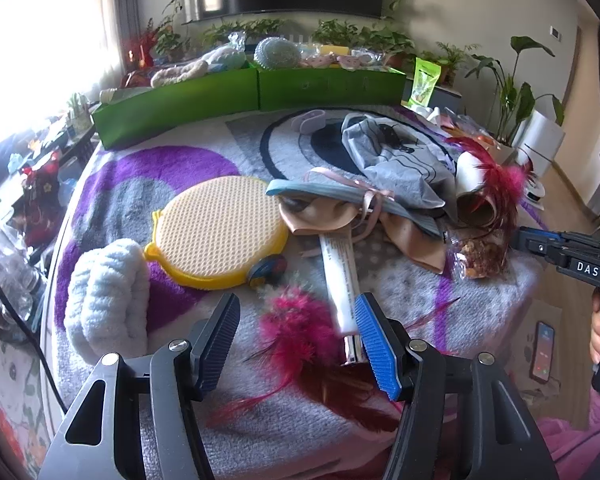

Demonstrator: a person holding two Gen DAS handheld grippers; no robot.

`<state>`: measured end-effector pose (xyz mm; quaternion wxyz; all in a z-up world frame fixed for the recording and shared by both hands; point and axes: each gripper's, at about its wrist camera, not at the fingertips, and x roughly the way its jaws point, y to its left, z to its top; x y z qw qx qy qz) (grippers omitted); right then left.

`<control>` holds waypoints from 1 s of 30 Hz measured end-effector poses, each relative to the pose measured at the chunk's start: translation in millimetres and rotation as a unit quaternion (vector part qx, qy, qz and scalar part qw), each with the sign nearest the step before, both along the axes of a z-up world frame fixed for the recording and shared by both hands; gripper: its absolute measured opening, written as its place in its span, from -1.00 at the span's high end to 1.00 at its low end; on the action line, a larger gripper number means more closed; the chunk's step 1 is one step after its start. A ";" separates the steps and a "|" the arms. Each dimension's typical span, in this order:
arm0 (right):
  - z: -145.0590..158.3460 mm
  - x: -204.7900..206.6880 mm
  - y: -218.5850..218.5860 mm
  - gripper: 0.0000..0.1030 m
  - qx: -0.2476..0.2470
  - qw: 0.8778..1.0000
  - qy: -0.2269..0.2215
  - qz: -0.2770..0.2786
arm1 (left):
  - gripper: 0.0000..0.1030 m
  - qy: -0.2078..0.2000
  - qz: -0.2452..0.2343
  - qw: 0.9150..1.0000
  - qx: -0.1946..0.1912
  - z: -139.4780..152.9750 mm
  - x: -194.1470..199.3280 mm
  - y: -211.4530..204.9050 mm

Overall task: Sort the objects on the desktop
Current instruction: 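Grasp the large pink feather toy with the right tool while the left tool grasps the small red feather toy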

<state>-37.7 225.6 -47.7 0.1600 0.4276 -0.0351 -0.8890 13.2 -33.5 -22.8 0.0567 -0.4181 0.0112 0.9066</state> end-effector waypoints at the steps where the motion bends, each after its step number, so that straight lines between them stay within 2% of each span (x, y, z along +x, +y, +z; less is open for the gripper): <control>1: -0.7 -1.3 -0.1 0.49 -0.002 1.000 -0.002 0.001 | -0.20 0.002 0.002 1.000 -0.001 0.9 -0.1 0.0; 6: 1.8 -3.5 1.4 0.49 -0.008 1.000 0.001 -0.006 | -0.20 0.018 0.012 1.000 -0.007 7.2 -4.1 2.8; 10: 1.9 -3.2 2.1 0.48 -0.001 1.000 0.013 -0.017 | -0.20 0.006 0.028 0.999 -0.016 3.8 -12.5 4.4; 16: -2.6 -7.8 5.2 0.28 0.005 1.000 0.020 -0.020 | -0.20 -0.005 0.031 0.999 -0.017 1.4 -16.1 8.1; 18: -3.0 -10.7 6.4 0.05 0.008 0.999 0.027 -0.022 | -0.20 -0.008 0.033 0.999 -0.022 0.4 -17.2 11.1; 19: -3.0 -11.4 6.9 0.02 0.008 0.999 0.029 -0.022 | -0.20 -0.009 0.033 0.999 -0.023 0.1 -17.2 12.2; 30: -10.9 -31.1 7.6 0.02 0.002 0.999 0.034 -0.021 | -0.20 -0.022 0.036 0.999 -0.034 -3.1 -24.7 18.8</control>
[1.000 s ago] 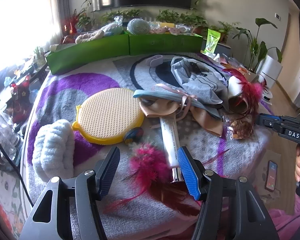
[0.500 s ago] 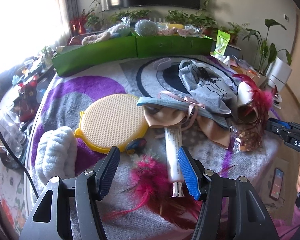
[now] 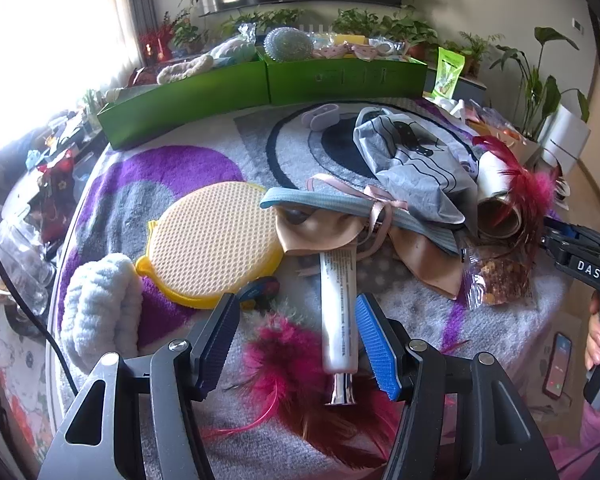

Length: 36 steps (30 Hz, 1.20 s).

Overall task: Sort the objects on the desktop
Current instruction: 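Grasp the large pink feather toy with the right tool while the left tool grasps the small red feather toy, then lift both feather toys off the table and carry them toward the green boxes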

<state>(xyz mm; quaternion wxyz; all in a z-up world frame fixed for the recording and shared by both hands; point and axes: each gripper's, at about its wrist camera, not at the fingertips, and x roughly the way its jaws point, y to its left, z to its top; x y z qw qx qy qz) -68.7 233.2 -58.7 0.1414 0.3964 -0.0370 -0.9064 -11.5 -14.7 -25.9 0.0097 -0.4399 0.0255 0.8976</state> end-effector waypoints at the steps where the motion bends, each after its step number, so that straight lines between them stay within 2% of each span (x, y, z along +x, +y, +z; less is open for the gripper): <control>1: -0.6 -0.9 -0.7 0.06 0.000 1.000 -0.001 0.000 | -0.20 0.000 0.000 1.000 0.000 -0.2 -0.5 0.4; 5: -1.1 -5.2 1.0 0.62 -0.005 1.000 0.001 0.003 | -0.20 -0.003 0.002 1.000 -0.001 -1.6 -2.8 0.5; 6: -0.3 -5.4 1.1 0.67 -0.011 1.000 0.000 0.008 | -0.20 -0.004 0.002 1.000 -0.001 -1.9 -3.1 0.7; 22: 13.2 4.7 5.2 0.73 -0.028 0.999 0.019 0.005 | -0.20 0.000 0.005 1.000 0.000 0.6 -0.4 1.5; 29: 32.3 15.0 4.5 0.73 -0.052 0.997 0.053 0.028 | -0.20 -0.029 0.034 0.999 0.014 -5.7 -0.6 3.5; 36: 42.6 19.8 6.1 0.72 -0.083 0.991 0.078 0.065 | -0.20 -0.068 0.075 0.995 0.000 -17.3 -5.8 9.1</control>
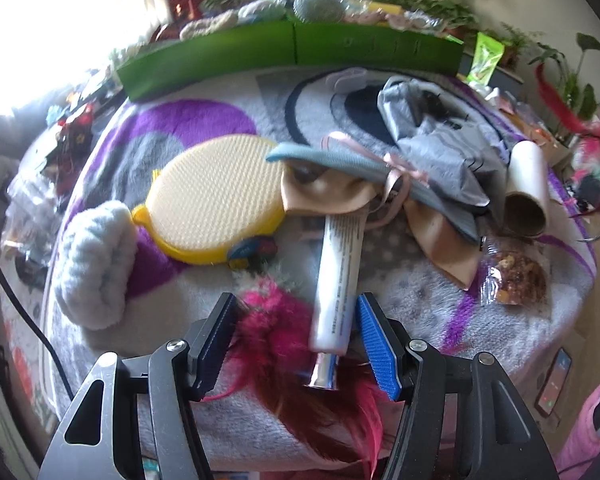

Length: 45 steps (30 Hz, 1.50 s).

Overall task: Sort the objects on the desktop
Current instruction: 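Lift both feather toys off the table and carry them toward the green boxes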

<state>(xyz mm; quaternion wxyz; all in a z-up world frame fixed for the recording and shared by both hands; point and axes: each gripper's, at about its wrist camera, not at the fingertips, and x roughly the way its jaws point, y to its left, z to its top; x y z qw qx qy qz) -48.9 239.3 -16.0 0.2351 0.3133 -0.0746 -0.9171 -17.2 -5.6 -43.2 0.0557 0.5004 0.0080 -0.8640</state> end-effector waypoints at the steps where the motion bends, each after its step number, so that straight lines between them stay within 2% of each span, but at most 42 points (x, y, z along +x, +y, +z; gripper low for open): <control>1: -0.2 0.7 0.5 0.72 -0.004 1.000 0.002 0.004 | -0.20 -0.005 0.006 1.000 0.002 -1.7 -0.3 1.0; 3: -1.1 0.1 2.6 0.72 -0.012 1.000 0.002 0.012 | -0.20 -0.003 0.020 1.000 0.008 -2.6 0.4 0.5; 7: -1.3 -0.7 5.6 0.72 -0.016 1.000 0.006 0.021 | 0.02 -0.005 0.034 0.999 0.017 -2.3 4.3 1.7; 12: -4.0 -3.9 6.6 0.72 -0.025 0.999 0.005 0.035 | 0.47 -0.003 0.032 0.999 0.014 0.0 6.2 11.7; 19: -5.6 -8.0 9.0 0.72 -0.049 0.998 0.013 0.046 | 0.51 -0.016 0.051 0.998 0.029 4.2 1.0 14.2; 25: -5.8 -10.1 12.3 0.72 -0.068 0.996 0.023 0.061 | 0.51 -0.015 0.075 0.997 0.004 13.1 1.5 17.7; 33: -7.8 -19.3 10.1 0.72 -0.084 0.993 0.022 0.085 | 0.56 0.010 0.093 0.995 -0.019 31.7 6.0 19.6; 45: -7.5 -17.9 -6.0 0.72 -0.084 0.990 0.022 0.111 | 0.57 0.041 0.090 0.995 -0.019 49.6 0.9 16.5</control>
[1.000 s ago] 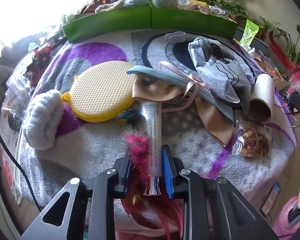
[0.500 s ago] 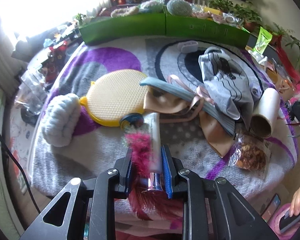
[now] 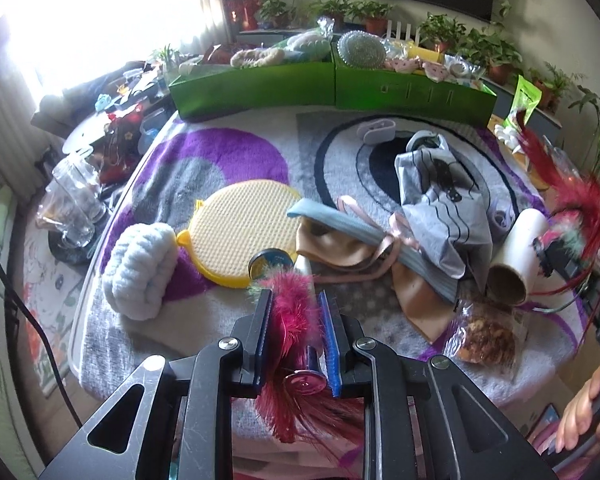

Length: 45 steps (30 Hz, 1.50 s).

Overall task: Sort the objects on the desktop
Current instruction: 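Lift both feather toys off the table and carry them toward the green boxes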

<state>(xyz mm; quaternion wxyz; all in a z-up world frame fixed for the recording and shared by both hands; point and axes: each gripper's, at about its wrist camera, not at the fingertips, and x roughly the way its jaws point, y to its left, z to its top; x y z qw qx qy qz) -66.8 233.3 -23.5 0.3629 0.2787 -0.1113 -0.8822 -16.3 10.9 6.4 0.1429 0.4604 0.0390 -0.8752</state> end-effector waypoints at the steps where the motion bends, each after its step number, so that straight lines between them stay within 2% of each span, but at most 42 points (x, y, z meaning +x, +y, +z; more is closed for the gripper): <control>1: -0.1 0.1 -0.7 0.72 0.001 1.000 -0.001 0.001 | 0.57 0.004 -0.001 1.000 0.000 1.5 -0.4 0.0; 4: -1.1 -1.2 -4.3 0.72 0.005 1.000 -0.004 0.003 | 0.70 0.016 -0.006 1.000 0.003 6.4 -2.1 -1.6; 13: -2.5 -4.5 -19.1 0.72 0.024 1.000 -0.014 0.011 | 0.70 0.031 -0.029 0.999 0.027 5.5 -5.9 -4.4; 20: -2.1 -5.0 -14.3 0.72 0.041 0.999 -0.026 -0.012 | 0.70 0.043 -0.031 0.998 0.044 -1.6 8.1 -14.8; 26: -1.9 -4.4 -16.7 0.72 0.049 0.998 -0.039 -0.010 | 0.70 0.023 -0.019 0.997 0.071 -18.2 23.9 -34.1; 30: 0.1 -3.0 -12.7 0.70 0.054 0.998 -0.039 -0.014 | 0.70 0.028 -0.036 0.995 0.088 -20.4 32.1 -34.1; 31: 0.6 -3.7 -11.3 0.70 0.056 0.998 -0.039 -0.017 | 0.67 0.030 -0.042 0.995 0.088 -19.9 33.3 -32.6; 33: 1.4 -5.0 -7.2 0.70 0.061 0.997 -0.040 -0.028 | 0.41 0.031 -0.058 0.994 0.087 -20.2 33.7 -29.4; 36: 1.3 -8.3 -2.1 0.70 0.062 0.996 -0.049 -0.037 | 0.17 0.027 -0.073 0.993 0.089 -24.1 29.1 -25.6; 41: -4.8 -11.3 3.5 0.70 0.059 0.995 -0.070 -0.045 | 0.17 0.017 -0.073 0.992 0.102 -31.2 13.7 -31.1; 45: -10.9 -12.4 6.3 0.68 0.059 0.994 -0.082 -0.050 | 0.17 -0.010 -0.072 0.994 0.085 -46.0 4.4 -31.5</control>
